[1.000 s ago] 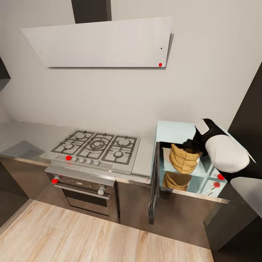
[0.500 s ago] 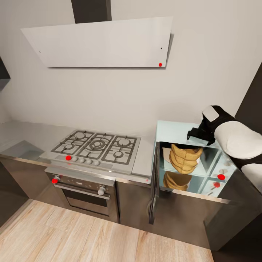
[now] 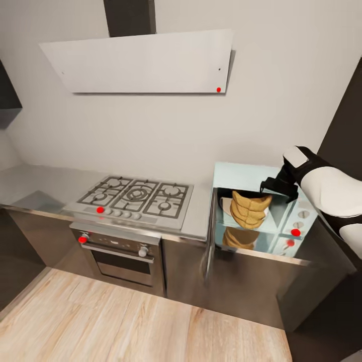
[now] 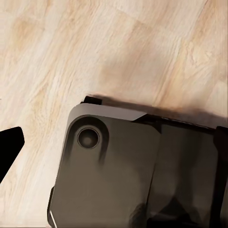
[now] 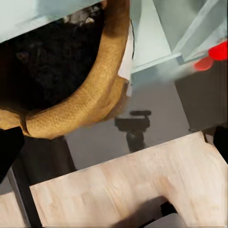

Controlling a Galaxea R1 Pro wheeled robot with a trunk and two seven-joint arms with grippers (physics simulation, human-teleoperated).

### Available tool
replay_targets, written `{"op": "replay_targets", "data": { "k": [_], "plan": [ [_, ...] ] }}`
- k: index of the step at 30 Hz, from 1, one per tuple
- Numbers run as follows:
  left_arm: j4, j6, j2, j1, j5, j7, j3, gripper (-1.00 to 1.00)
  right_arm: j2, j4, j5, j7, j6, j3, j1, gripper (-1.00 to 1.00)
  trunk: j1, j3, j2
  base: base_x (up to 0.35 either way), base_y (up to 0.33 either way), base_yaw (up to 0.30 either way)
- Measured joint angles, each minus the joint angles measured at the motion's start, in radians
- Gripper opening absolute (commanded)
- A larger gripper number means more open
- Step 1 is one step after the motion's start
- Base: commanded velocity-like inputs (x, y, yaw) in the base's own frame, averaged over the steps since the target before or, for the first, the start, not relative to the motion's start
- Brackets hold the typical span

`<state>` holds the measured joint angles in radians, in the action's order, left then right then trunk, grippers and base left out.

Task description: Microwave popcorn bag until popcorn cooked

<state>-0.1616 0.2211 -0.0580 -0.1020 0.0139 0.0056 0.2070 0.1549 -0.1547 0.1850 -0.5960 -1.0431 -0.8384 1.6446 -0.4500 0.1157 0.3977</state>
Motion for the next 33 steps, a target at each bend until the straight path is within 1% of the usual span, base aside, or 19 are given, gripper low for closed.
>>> {"op": "replay_targets", "data": {
  "k": [4,7,8,10,11,13,14,15,17,18,19,20,22,25,27,29,30,32,33],
  "plan": [
    [0.000,0.000,0.000,0.000,0.000,0.000,0.000,1.00,0.000,0.000,0.001,-0.001,0.000,0.001,0.000,1.00,0.000,0.000,0.000,-0.335,0.000,0.000],
    [0.000,0.000,0.000,0.000,-0.001,0.000,0.000,1.00,0.003,0.000,0.002,0.003,0.000,0.004,-0.001,1.00,0.001,0.000,0.000,-0.095,0.000,0.000],
    [0.000,0.000,0.000,0.000,-0.001,0.000,-0.001,1.00,0.005,-0.001,0.003,0.017,0.000,0.009,-0.003,1.00,0.001,0.000,0.000,-0.019,0.000,0.000],
    [0.000,0.000,0.000,0.000,-0.001,0.000,0.000,1.00,0.007,-0.003,0.009,0.101,0.000,0.025,-0.012,1.00,0.001,0.000,0.000,-0.008,0.000,0.000],
    [0.000,0.000,0.000,0.000,-0.001,0.000,0.000,1.00,0.008,-0.005,0.012,0.140,0.000,0.043,-0.017,1.00,0.001,0.000,0.000,-0.003,0.000,0.000],
    [0.000,0.000,0.000,0.000,-0.001,0.000,0.000,1.00,0.016,-0.010,0.019,0.259,-0.001,0.136,-0.040,1.00,0.001,0.000,0.000,-0.001,0.000,0.000],
    [0.000,0.000,0.000,0.000,-0.001,0.000,0.000,1.00,0.019,-0.011,0.020,0.304,-0.001,0.171,-0.049,1.00,0.001,0.000,0.000,0.000,0.000,0.000],
    [0.000,0.000,0.000,0.000,-0.001,0.000,0.000,1.00,0.022,-0.012,0.021,0.376,-0.001,0.216,-0.065,1.00,0.001,0.000,0.000,0.000,0.000,0.000],
    [0.000,0.000,0.000,0.000,-0.001,0.000,-0.001,1.00,0.028,-0.066,0.030,0.574,0.052,0.327,-0.178,1.00,0.001,0.000,0.000,0.000,0.000,0.000],
    [0.000,0.000,0.000,0.000,-0.001,0.000,-0.001,1.00,0.029,-0.117,0.024,0.633,0.069,0.368,-0.222,1.00,0.000,0.000,0.000,0.000,0.000,0.000],
    [0.000,0.001,0.000,0.000,-0.001,0.000,-0.001,1.00,0.029,-0.220,0.025,0.716,0.083,0.427,-0.287,1.00,0.001,0.000,0.000,0.000,0.000,0.000],
    [0.000,0.000,0.000,0.000,-0.001,0.000,-0.001,1.00,0.029,-0.304,0.024,0.763,0.087,0.461,-0.342,1.00,0.001,0.000,0.000,0.000,0.000,0.000],
    [0.000,0.000,-0.001,0.000,-0.001,0.000,-0.001,1.00,0.023,-0.590,0.024,0.831,0.062,0.514,-0.515,1.00,0.001,0.000,0.000,0.000,0.000,0.000],
    [0.000,0.000,-0.001,0.000,-0.001,0.000,-0.001,1.00,0.017,-0.877,0.017,0.854,0.023,0.541,-0.683,1.00,0.001,0.000,0.000,0.000,0.000,0.000],
    [0.000,0.000,-0.001,0.000,-0.001,0.000,-0.001,1.00,0.016,-0.932,0.012,0.861,0.017,0.545,-0.725,1.00,0.001,0.000,0.000,0.000,0.000,0.000],
    [0.000,0.000,-0.001,0.000,-0.001,0.000,-0.001,1.00,0.017,-0.960,0.010,0.896,0.018,0.546,-0.761,1.00,0.001,0.000,0.000,0.000,0.000,0.000],
    [0.000,0.001,-0.002,0.000,-0.001,0.000,-0.001,1.00,0.016,-0.969,0.011,0.936,0.021,0.546,-0.793,1.00,0.001,0.000,0.000,0.000,0.000,0.000],
    [0.000,0.001,-0.002,0.000,-0.001,0.000,0.000,1.00,0.012,-1.001,0.010,0.973,0.051,0.547,-0.849,1.00,0.001,0.000,0.000,0.000,0.000,0.000],
    [0.000,0.001,-0.002,0.000,-0.001,0.000,-0.001,1.00,-0.004,-1.042,0.008,0.984,0.089,0.548,-0.893,1.00,0.001,0.000,0.000,0.000,0.000,0.000]
  ]
}}
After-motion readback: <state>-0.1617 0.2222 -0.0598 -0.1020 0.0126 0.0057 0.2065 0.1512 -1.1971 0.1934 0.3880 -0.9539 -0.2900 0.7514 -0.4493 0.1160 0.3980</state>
